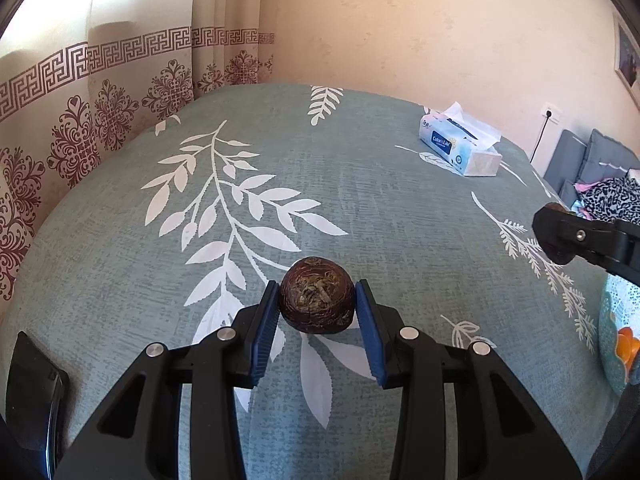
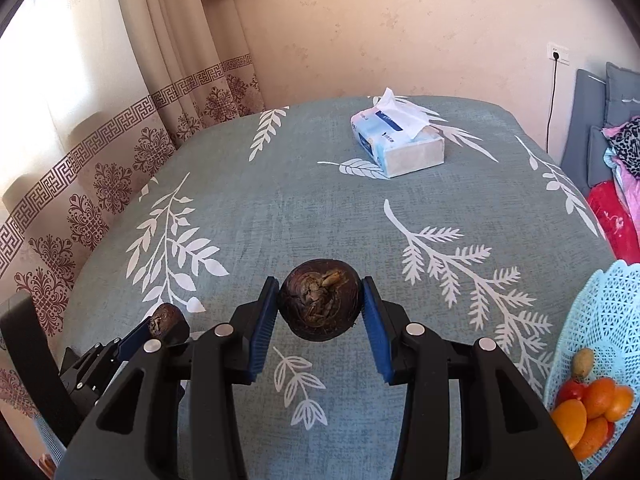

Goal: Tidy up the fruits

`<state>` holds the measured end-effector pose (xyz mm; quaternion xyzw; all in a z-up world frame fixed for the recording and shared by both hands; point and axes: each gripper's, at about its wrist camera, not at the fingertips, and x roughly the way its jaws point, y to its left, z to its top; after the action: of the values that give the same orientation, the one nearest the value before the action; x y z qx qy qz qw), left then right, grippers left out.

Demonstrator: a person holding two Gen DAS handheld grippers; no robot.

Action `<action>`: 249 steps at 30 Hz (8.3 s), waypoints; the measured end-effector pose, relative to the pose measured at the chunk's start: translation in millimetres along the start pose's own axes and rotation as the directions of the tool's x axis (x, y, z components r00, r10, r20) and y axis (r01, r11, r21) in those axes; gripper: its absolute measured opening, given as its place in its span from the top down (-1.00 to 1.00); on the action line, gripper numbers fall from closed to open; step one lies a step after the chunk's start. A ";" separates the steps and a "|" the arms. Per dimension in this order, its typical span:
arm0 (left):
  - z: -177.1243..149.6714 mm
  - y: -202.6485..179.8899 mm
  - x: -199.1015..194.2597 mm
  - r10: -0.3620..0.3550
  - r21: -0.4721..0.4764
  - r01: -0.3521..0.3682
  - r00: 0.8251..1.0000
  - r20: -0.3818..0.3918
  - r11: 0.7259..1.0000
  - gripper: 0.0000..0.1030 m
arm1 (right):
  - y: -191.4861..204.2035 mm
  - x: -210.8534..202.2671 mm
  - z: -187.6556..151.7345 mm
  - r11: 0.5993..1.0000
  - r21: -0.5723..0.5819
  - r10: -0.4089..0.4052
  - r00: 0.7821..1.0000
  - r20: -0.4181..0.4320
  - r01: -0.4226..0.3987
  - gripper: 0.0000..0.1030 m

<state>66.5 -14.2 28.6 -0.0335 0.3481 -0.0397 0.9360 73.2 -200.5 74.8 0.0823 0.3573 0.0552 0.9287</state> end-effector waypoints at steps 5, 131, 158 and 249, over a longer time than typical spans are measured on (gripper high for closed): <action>-2.6 -2.2 -1.4 -0.005 0.011 0.004 1.000 0.003 1.000 0.25 | -24.5 -29.1 -6.5 0.999 0.021 -0.039 0.999 0.023 0.038 0.16; -29.9 -205.7 -64.0 -0.301 0.412 0.274 0.954 0.000 0.869 -0.78 | -193.4 -186.5 -122.4 0.912 0.314 -0.345 0.907 0.242 0.264 -0.80; -52.0 -178.3 -89.7 -0.276 0.417 0.222 0.958 0.073 0.882 -0.79 | -155.3 -159.8 -139.7 0.925 0.228 -0.343 0.925 0.166 0.302 -0.94; -66.0 -228.5 -87.5 -0.240 0.551 0.166 0.969 0.065 0.818 -0.90 | -188.0 -161.7 -148.8 0.888 0.280 -0.412 0.902 0.127 0.366 -0.94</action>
<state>-54.4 -235.2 56.2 0.1926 0.2545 -0.2337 0.9184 -138.1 -394.0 35.7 0.1297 0.2839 -0.1858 0.9317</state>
